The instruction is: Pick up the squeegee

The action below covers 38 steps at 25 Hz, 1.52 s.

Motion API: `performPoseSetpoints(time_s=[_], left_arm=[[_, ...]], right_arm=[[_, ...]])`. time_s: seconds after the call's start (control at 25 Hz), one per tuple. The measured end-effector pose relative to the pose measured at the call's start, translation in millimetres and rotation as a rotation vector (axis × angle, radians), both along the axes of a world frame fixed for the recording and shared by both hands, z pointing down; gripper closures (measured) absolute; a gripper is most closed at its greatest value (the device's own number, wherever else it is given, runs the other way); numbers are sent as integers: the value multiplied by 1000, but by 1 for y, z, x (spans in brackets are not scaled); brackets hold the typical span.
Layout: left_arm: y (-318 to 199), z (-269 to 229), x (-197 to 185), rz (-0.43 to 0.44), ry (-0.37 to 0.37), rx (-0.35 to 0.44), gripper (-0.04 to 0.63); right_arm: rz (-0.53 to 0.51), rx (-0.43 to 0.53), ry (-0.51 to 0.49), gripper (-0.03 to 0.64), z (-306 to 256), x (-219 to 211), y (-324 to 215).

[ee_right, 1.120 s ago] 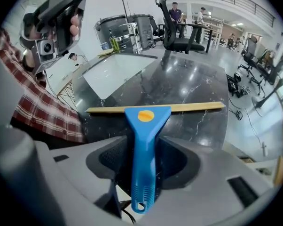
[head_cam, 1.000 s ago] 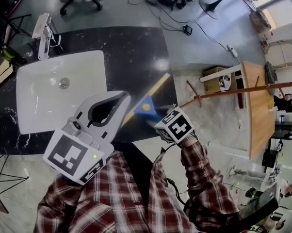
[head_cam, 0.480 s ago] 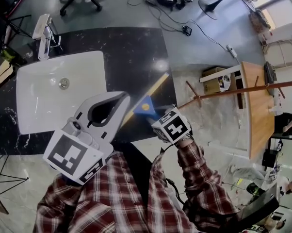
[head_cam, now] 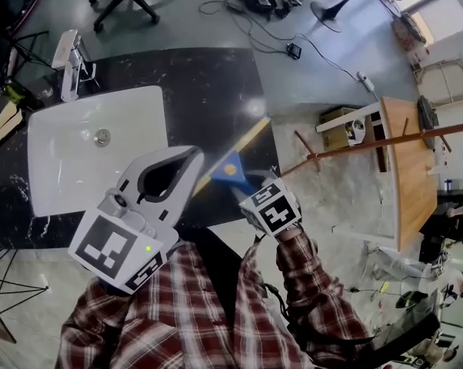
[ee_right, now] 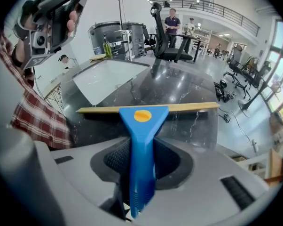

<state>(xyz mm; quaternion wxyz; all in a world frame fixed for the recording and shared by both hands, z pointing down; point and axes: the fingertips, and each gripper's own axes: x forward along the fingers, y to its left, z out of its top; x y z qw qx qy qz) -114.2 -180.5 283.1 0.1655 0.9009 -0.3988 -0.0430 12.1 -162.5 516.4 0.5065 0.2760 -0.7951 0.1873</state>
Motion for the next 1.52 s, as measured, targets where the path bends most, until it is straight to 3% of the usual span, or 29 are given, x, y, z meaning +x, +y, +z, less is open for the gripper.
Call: performPoseSetpoints(time_s=[0.36,0.72,0.96,1.12,1.52], left_arm=[[0,-7,-9,-31,-4,15,586],[-3,-12,-19,-56,-9,31,586],[-2,-14,-23,-69,-9,40,586],[1,-11,-13,-39,-16,38,586],[-4,-8,0,7,-12,35,586]], right_arm=[[194,155,-174,479,-50,4,-41],[375,436,-350,479,-148,18,-70],[484,562,-452,479,-191,35,-69],[489,576,-533,479,-209,30,-59],[374,593,-671,479,-248,-14,-45]])
